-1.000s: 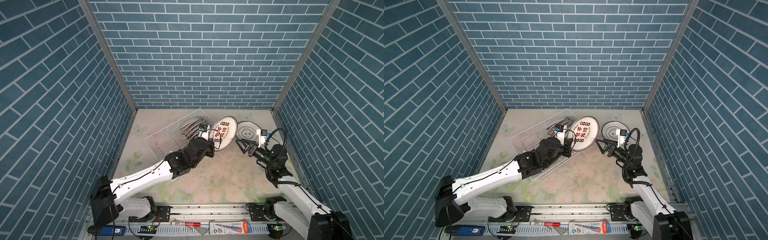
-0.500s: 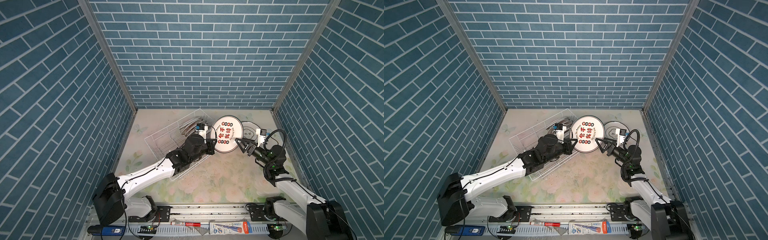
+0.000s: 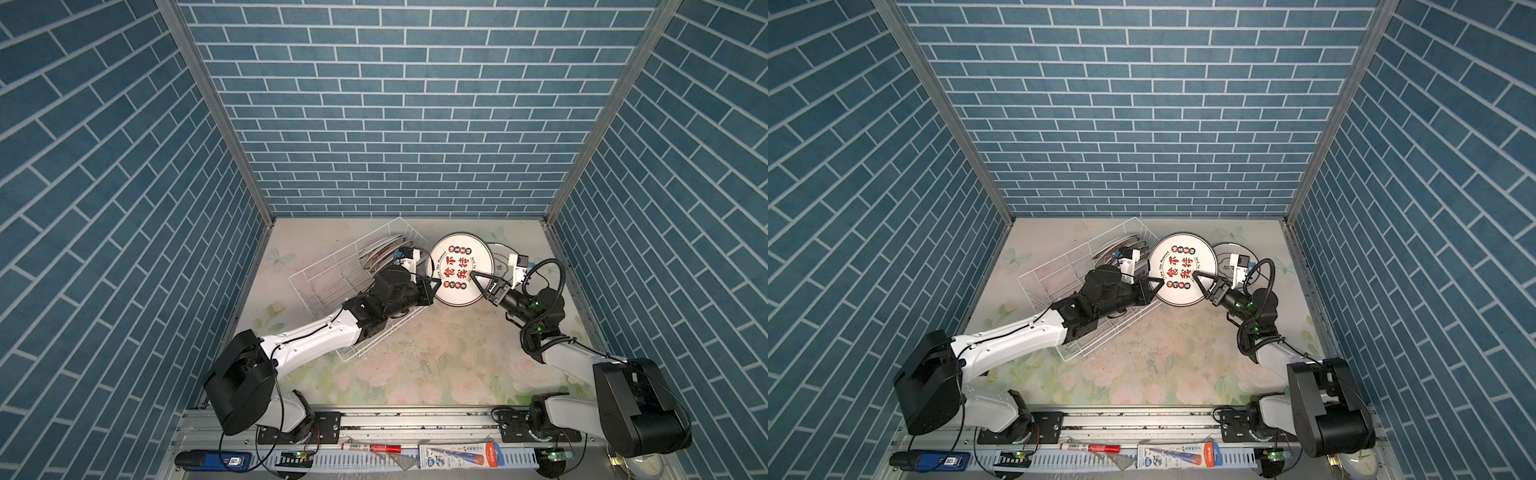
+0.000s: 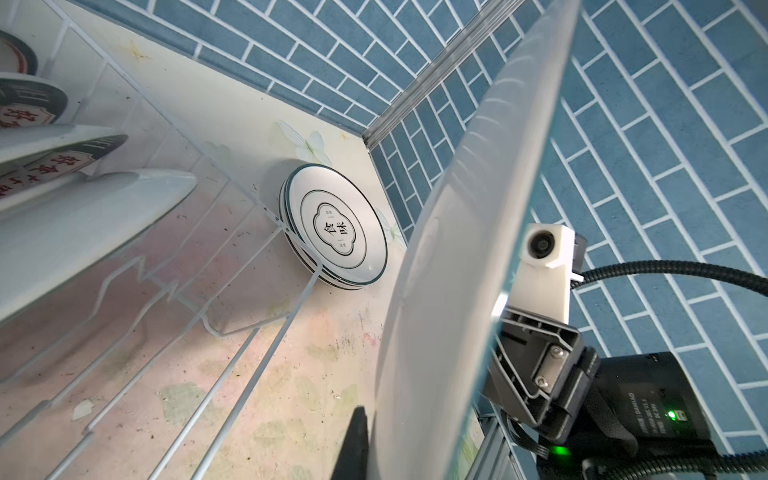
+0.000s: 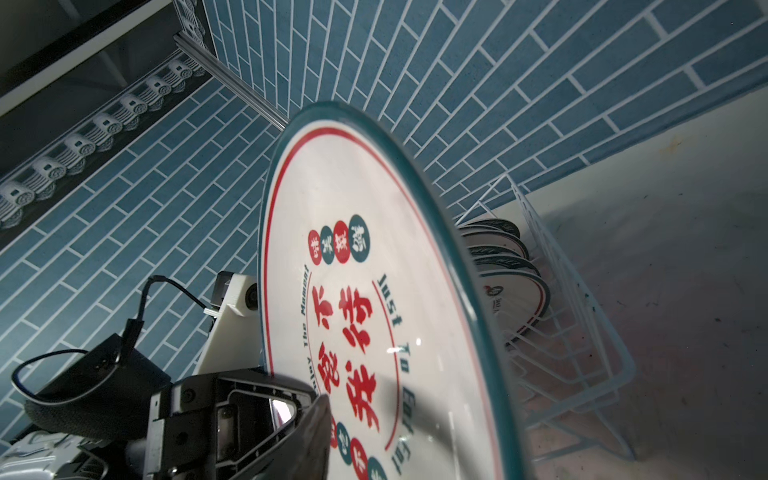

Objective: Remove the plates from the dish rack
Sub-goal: 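Release the plate with the left gripper while the right gripper carries it away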

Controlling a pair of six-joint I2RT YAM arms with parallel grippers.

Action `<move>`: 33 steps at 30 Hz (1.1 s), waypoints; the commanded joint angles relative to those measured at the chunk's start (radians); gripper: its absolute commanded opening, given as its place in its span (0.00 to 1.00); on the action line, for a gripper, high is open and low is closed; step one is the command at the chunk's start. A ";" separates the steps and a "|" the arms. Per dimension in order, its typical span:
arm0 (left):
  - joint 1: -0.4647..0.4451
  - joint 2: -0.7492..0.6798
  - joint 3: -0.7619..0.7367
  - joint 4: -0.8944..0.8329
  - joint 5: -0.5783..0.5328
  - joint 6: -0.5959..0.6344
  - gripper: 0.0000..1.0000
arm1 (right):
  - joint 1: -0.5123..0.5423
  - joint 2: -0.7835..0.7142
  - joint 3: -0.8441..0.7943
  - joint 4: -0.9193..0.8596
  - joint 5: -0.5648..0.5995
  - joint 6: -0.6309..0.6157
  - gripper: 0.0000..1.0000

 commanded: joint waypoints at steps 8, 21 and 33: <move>0.013 0.076 0.040 0.162 0.104 -0.068 0.04 | 0.011 -0.027 -0.012 0.090 -0.055 0.018 0.24; 0.051 0.060 0.020 0.123 0.096 -0.055 0.43 | -0.014 -0.258 0.085 -0.443 -0.006 -0.214 0.01; 0.073 -0.095 0.079 -0.263 -0.059 0.254 0.67 | -0.055 -0.473 0.305 -1.028 0.257 -0.436 0.00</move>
